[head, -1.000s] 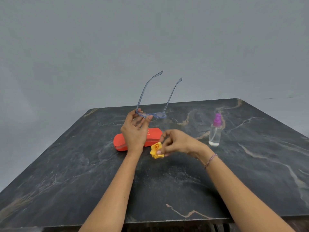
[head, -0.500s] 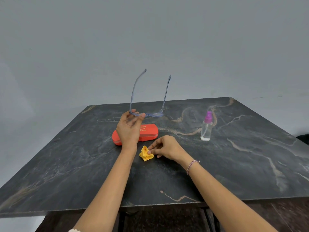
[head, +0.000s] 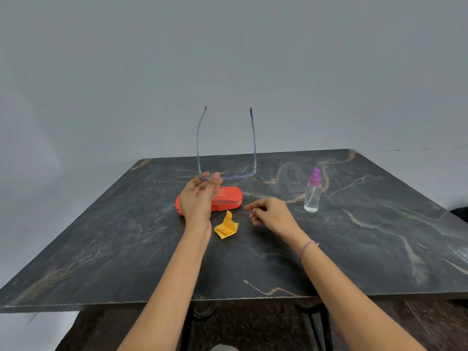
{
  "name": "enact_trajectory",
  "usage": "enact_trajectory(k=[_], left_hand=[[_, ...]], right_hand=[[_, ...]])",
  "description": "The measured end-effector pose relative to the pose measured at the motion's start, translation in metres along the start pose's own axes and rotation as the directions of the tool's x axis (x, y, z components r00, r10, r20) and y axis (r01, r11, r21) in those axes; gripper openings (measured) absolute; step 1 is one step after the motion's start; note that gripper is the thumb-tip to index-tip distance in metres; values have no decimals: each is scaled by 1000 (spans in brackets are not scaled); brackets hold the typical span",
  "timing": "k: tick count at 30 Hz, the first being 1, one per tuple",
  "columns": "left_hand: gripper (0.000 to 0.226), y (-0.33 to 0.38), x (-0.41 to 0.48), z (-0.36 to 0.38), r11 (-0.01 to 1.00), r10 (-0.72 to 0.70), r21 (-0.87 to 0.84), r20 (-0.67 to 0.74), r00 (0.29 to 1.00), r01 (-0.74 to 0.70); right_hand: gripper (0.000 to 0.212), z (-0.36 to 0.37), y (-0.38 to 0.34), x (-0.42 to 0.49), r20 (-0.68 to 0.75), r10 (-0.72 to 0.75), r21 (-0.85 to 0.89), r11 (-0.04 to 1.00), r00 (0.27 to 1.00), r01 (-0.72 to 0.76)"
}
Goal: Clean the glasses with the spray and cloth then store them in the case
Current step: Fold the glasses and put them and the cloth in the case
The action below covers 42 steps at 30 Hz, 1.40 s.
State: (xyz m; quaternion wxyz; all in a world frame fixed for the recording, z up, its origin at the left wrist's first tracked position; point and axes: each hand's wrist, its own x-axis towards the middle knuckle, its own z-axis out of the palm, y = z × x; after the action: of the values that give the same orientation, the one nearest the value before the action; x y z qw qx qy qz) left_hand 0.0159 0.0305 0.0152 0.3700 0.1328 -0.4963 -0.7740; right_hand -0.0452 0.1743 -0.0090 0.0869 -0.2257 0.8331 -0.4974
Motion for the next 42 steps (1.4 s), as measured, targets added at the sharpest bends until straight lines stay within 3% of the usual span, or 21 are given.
enact_trajectory(k=[4, 7, 14, 19, 23, 27, 30, 36, 42], left_hand=[[19, 4, -8, 0, 996, -55, -67, 53, 997, 58], [21, 5, -13, 3, 992, -89, -78, 73, 993, 94], [9, 10, -25, 6, 983, -153, -81, 120, 981, 163], [22, 13, -30, 4, 976, -211, 98, 204, 956, 195], [26, 16, -32, -1, 991, -106, 101, 150, 983, 92], [35, 13, -31, -4, 956, 60, 280, 113, 992, -90], [32, 12, -34, -1, 933, 132, 319, 124, 983, -165], [29, 15, -33, 1, 765, 210, 570, 218, 953, -299], [22, 15, -35, 2, 573, 247, 714, 318, 915, -402]], right_hand=[[23, -18, -7, -3, -358, 10, 277, 956, 934, 96], [25, -27, -16, -4, -468, 12, 354, 919, 884, 175], [24, -37, -20, -12, -490, 15, 458, 855, 871, 242], [24, -48, -11, -20, -464, 27, 485, 844, 885, 229], [21, -57, -5, -27, -485, 15, 446, 864, 874, 233], [18, -60, -4, -34, -491, 23, 435, 872, 871, 222], [16, -61, -4, -38, -498, 13, 414, 882, 867, 224], [11, -62, -1, -43, -512, -5, 362, 906, 859, 221], [8, -64, 1, -44, -522, -49, 277, 935, 852, 223]])
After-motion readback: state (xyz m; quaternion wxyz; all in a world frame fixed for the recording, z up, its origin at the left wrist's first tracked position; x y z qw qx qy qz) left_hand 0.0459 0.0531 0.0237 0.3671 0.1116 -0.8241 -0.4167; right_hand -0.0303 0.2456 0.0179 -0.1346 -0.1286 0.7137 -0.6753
